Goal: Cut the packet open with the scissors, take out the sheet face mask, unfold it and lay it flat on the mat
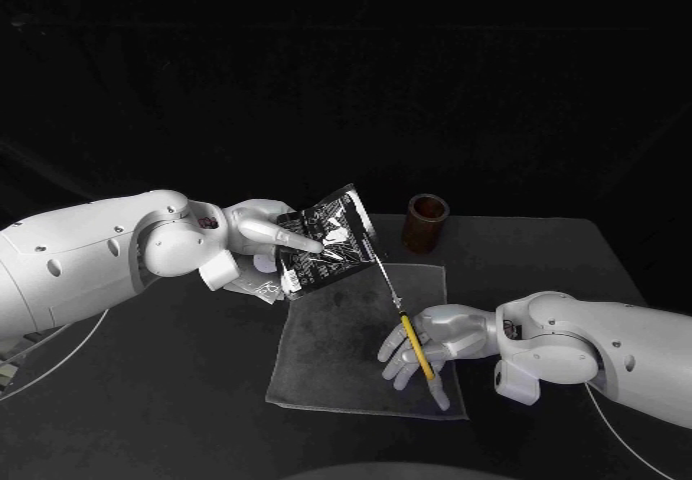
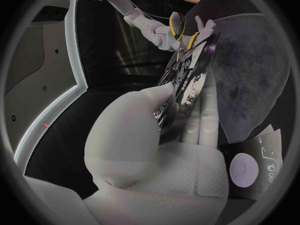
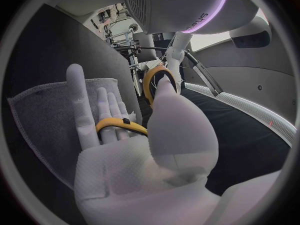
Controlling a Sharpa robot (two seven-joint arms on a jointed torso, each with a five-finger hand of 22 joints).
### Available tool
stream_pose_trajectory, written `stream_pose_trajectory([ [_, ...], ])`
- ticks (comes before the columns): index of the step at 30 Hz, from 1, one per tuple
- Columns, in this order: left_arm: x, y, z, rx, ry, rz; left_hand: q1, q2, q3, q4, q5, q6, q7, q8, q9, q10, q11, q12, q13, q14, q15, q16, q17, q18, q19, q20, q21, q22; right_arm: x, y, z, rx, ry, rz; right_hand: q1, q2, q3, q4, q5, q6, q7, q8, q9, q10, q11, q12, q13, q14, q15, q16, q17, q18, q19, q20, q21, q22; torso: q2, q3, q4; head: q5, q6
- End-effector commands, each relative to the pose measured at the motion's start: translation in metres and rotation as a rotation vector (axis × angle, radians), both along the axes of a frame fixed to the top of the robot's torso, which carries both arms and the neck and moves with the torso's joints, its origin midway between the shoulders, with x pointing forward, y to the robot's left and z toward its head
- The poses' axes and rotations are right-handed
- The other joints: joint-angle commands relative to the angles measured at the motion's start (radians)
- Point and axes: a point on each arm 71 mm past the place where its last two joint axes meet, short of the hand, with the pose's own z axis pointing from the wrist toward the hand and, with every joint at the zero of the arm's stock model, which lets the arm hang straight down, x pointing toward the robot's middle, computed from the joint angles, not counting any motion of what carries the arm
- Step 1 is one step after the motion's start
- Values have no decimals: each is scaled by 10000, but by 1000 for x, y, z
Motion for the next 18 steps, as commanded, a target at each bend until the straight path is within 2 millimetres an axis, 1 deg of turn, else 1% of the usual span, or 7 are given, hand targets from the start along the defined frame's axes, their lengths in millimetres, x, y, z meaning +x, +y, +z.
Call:
stream_pose_trajectory([
  [1,-2,-3,1,39,-28,-342,21,117,-25,4,33,74,28,30,1682,121,-81,27,17,5,-69,34,7,104,61,-33,35,15,-2,2,2,285,112,175,-10,101,46,7,-28,-242,163,51,15,8,74,58,2,-97,-6,10,-25,582,4,49,33,-14,1,1,-1,4,-4],
  [18,-3,-7,0,202,-62,-562,21,114,-30,3,33,74,26,30,1693,120,-82,24,19,-4,-70,38,24,104,58,-35,39,18,-3,9,4,418,126,331,7,192,79,1,-30,-195,147,120,22,0,74,82,5,-95,-5,28,-65,586,-6,54,53,-16,3,-1,2,8,-35],
])
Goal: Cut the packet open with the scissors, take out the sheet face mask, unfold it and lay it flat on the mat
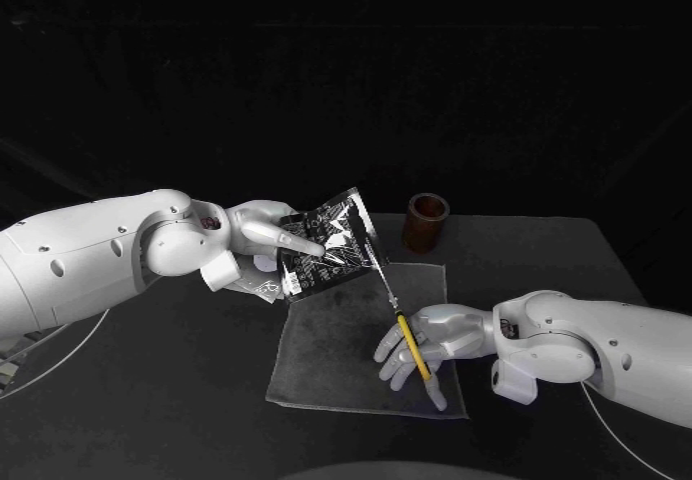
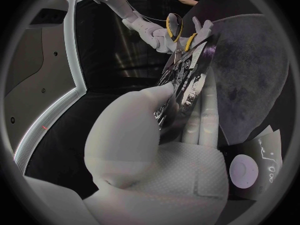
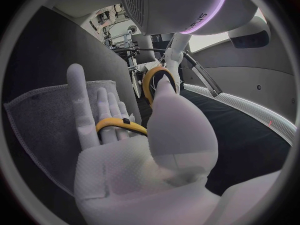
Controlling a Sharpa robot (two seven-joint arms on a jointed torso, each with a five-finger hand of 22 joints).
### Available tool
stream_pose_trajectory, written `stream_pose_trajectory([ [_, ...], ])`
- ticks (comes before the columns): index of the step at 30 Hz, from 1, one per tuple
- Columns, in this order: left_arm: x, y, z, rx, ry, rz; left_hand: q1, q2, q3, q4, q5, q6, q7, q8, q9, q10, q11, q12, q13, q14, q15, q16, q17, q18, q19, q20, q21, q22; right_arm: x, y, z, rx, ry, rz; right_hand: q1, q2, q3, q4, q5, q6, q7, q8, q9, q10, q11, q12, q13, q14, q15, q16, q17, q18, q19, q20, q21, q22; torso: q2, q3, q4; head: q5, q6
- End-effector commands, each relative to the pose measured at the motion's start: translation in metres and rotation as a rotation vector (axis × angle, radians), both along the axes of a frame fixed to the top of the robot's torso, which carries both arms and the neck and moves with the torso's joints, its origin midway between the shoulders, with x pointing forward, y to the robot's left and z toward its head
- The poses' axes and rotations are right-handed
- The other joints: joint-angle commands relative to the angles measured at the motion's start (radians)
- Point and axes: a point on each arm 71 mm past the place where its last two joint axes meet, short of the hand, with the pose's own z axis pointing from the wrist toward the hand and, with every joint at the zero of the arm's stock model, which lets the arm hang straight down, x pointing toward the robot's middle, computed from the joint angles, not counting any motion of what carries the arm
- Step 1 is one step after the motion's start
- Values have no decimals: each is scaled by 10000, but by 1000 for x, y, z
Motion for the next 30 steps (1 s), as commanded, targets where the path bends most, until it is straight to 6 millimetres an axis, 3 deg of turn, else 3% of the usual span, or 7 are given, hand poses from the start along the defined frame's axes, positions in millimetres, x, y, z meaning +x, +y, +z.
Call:
stream_pose_trajectory([
  [1,-2,-3,1,30,-12,-322,-20,102,-30,4,39,50,1,29,1596,105,-66,28,7,-3,-72,39,13,112,35,-12,40,13,-1,3,3,290,78,173,-5,95,79,1,-30,-163,179,63,13,-1,73,45,2,-59,31,28,-14,516,-5,53,53,-14,1,0,-3,6,-15],
  [30,-5,-5,-1,384,-73,-612,-16,99,-34,0,40,49,0,28,1607,104,-67,24,9,-12,-73,43,31,112,31,-15,44,17,0,5,6,430,11,87,19,224,121,-11,-33,-38,188,184,22,9,65,96,6,-29,24,54,-74,519,-16,53,90,-19,1,1,-1,-48,2],
])
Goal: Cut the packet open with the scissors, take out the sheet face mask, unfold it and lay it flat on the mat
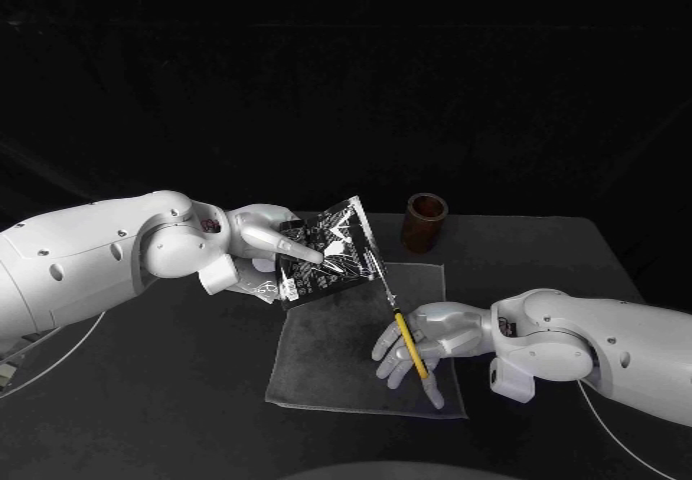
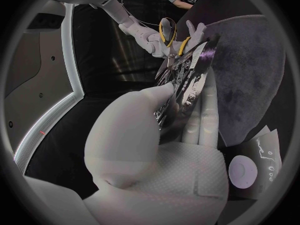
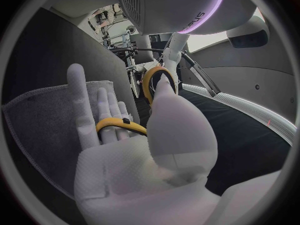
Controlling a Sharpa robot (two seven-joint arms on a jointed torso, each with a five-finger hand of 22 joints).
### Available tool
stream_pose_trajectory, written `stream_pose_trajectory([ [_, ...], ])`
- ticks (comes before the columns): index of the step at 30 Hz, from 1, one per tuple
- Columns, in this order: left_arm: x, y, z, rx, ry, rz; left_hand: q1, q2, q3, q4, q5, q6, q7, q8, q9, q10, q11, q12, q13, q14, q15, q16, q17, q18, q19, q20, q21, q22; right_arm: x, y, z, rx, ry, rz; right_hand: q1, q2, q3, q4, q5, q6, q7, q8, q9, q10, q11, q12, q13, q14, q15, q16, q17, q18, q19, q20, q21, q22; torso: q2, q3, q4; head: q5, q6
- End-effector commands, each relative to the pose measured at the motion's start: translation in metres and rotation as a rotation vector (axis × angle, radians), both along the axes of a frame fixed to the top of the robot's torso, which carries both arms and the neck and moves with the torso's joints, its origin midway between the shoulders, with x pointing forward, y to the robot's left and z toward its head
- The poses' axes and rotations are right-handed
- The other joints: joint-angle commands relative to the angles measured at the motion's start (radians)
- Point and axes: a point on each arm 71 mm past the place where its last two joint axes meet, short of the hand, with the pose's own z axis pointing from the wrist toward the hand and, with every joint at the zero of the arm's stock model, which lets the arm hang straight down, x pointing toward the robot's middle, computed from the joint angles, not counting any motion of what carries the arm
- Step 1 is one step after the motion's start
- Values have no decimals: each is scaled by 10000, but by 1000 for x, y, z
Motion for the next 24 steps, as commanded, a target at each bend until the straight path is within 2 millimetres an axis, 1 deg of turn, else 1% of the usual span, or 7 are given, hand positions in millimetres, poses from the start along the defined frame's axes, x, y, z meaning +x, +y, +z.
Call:
stream_pose_trajectory([
  [1,-2,-3,1,-25,15,-267,20,65,-35,-8,34,54,3,28,1604,87,-54,66,14,-7,-92,49,30,186,27,-19,50,13,-1,3,3,267,20,101,-4,117,74,-13,-33,-57,224,52,15,6,65,61,2,-30,27,56,-13,477,-19,52,52,-16,-1,-3,0,-8,1],
  [13,-2,-5,1,-32,-5,-262,20,65,-35,-8,34,54,3,28,1604,87,-54,66,14,-7,-92,49,30,186,27,-19,50,13,-1,6,3,355,12,108,4,155,85,-16,-34,-27,227,76,14,5,64,72,2,-23,27,61,-28,478,-24,51,59,-18,0,-5,-1,-12,-8],
  [19,-3,-5,1,-21,10,-284,22,65,-37,-10,34,53,4,26,1612,86,-53,63,15,-13,-92,52,42,185,23,-20,52,15,0,6,4,477,-1,-45,83,357,143,-40,-38,190,266,178,-12,125,20,186,19,120,-12,134,-84,486,-23,29,111,-24,2,1,2,-10,-20],
  [22,-3,-6,1,-18,20,-307,22,65,-37,-10,34,53,4,26,1612,86,-53,63,15,-13,-92,52,42,185,23,-20,52,15,1,6,5,551,-19,-156,166,493,147,-59,-38,464,308,243,-62,395,-75,357,39,403,-100,276,-106,494,3,-44,163,-32,0,0,1,-7,-20],
  [24,-3,-6,1,-14,26,-322,22,65,-37,-10,34,53,4,26,1612,86,-53,63,15,-13,-92,52,42,185,23,-20,52,15,2,6,5,591,-27,-210,236,607,125,-78,-39,698,371,259,-117,659,-169,513,56,617,-181,406,-117,494,29,-116,194,-44,0,-3,0,-3,-27],
])
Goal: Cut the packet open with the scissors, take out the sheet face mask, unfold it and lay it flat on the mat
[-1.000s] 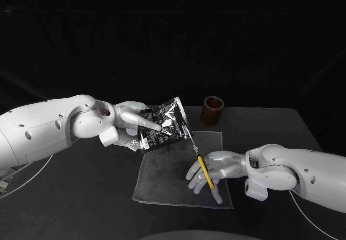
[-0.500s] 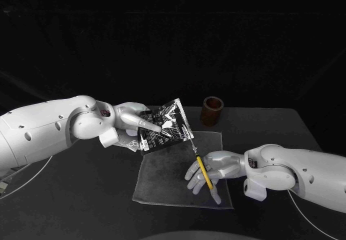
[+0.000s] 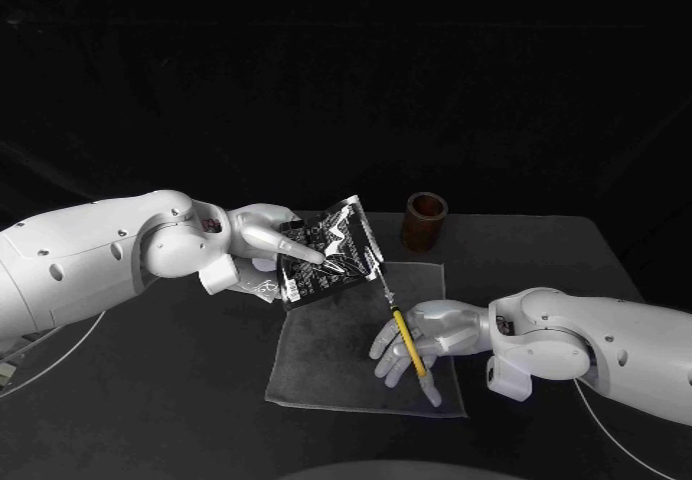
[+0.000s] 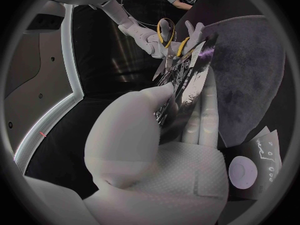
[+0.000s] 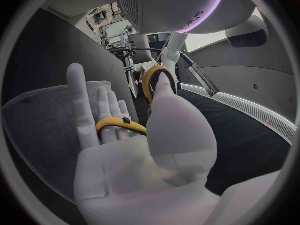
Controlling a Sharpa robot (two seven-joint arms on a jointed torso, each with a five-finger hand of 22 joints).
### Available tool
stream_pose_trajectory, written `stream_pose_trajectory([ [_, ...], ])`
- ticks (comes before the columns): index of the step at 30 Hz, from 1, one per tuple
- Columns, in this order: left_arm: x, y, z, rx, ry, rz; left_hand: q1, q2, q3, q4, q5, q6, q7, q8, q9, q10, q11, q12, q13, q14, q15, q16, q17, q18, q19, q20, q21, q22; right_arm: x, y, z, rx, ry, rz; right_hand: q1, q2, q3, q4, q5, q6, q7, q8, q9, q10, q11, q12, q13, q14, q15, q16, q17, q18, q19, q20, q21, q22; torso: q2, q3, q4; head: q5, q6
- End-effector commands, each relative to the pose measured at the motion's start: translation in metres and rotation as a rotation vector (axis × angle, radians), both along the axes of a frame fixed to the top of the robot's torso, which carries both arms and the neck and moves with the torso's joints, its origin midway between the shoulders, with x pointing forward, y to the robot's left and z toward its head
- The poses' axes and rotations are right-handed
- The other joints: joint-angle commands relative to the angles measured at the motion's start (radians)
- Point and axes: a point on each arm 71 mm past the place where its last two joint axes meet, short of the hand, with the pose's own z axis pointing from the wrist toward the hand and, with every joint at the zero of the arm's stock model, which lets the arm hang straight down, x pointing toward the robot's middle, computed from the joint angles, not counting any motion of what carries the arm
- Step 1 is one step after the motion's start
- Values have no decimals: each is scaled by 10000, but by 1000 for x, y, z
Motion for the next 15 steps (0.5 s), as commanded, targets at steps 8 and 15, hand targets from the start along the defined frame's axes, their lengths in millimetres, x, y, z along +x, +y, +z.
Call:
stream_pose_trajectory([
  [8,-2,-4,1,-45,34,-278,20,64,-36,-10,43,84,4,35,1353,86,-53,32,7,23,-58,53,5,146,24,-21,53,8,3,1,4,436,-68,-332,186,443,-274,-54,-40,1019,668,-53,-282,914,-106,392,-21,596,-214,368,-108,466,77,-304,104,-95,0,-4,-2,-3,-27],
  [15,-2,-3,0,-36,32,-255,26,62,-38,-15,43,82,5,31,1367,81,-52,25,9,10,-58,56,27,145,16,-23,58,13,4,-1,4,391,-83,-418,417,797,-699,-100,-50,2147,622,-115,-439,1709,-302,745,1,1245,-423,740,-89,461,212,-483,94,-199,-1,-4,-1,-5,-42],
])
